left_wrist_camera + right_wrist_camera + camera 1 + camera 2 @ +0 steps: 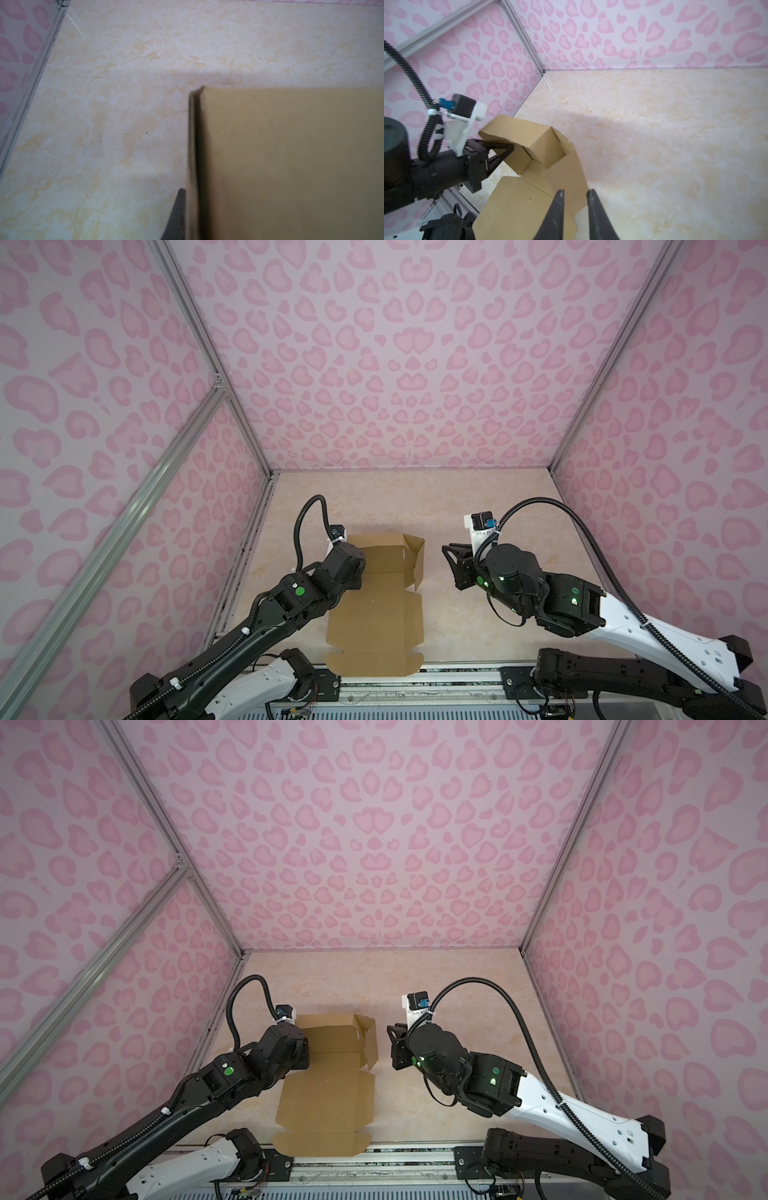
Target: Fold the paper box
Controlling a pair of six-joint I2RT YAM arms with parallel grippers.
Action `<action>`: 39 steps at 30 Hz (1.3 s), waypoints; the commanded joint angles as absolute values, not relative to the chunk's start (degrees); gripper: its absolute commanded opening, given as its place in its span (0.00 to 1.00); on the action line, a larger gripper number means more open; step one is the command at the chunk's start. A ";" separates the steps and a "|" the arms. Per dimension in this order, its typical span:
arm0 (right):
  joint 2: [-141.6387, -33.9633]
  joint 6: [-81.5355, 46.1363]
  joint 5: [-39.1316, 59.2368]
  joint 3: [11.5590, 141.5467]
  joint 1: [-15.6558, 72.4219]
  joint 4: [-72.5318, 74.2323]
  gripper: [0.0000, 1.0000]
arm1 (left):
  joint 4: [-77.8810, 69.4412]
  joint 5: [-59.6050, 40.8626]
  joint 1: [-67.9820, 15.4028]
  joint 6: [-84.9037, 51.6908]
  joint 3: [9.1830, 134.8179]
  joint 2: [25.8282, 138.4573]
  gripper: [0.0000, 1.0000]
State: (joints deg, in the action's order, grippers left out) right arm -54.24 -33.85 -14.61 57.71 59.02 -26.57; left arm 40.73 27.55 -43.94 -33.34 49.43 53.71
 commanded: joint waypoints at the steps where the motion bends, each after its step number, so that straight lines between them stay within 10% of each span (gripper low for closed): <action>1: -52.48 -33.05 2.50 52.23 53.19 -20.91 0.27 | 40.37 27.41 -43.94 -32.34 50.44 53.43 0.03; 25: -61.40 -28.86 18.28 36.49 47.97 7.18 0.40 | 38.77 21.67 -43.93 -32.34 49.93 53.29 0.03; 39: -65.09 -24.06 2.18 42.53 58.04 0.09 0.36 | 38.84 21.45 -43.98 -33.13 49.83 53.63 0.03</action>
